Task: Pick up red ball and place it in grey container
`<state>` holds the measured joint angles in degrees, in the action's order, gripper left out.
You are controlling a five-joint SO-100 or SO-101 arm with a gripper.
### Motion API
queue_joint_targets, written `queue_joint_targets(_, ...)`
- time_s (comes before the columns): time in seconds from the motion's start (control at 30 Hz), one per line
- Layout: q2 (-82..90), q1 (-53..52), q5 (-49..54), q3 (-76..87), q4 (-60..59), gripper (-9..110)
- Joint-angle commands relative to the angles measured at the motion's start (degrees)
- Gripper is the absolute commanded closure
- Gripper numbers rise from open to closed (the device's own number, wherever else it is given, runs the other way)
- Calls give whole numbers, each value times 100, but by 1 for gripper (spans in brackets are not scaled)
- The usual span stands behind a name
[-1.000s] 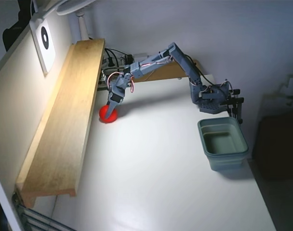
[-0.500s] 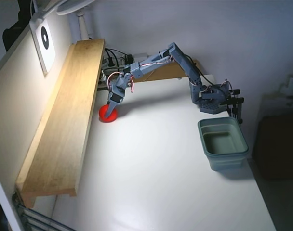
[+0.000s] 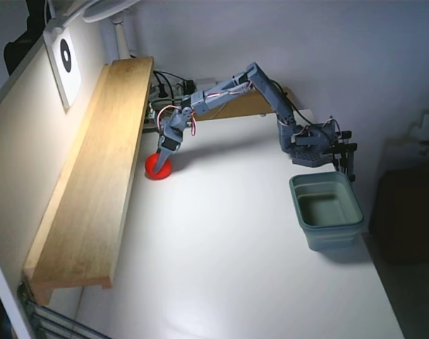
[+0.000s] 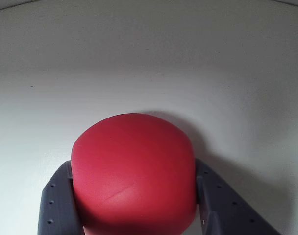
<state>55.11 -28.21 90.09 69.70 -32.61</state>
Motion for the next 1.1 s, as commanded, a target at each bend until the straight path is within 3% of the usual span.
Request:
queue_joint_targets(0.0,147,-152,-9,-263,-95,78)
queue_joint_targets(0.27,182,-152,-9,-208,-75,78)
queue_joint_targets(1.07,2540,-152,-9,3051,825,78)
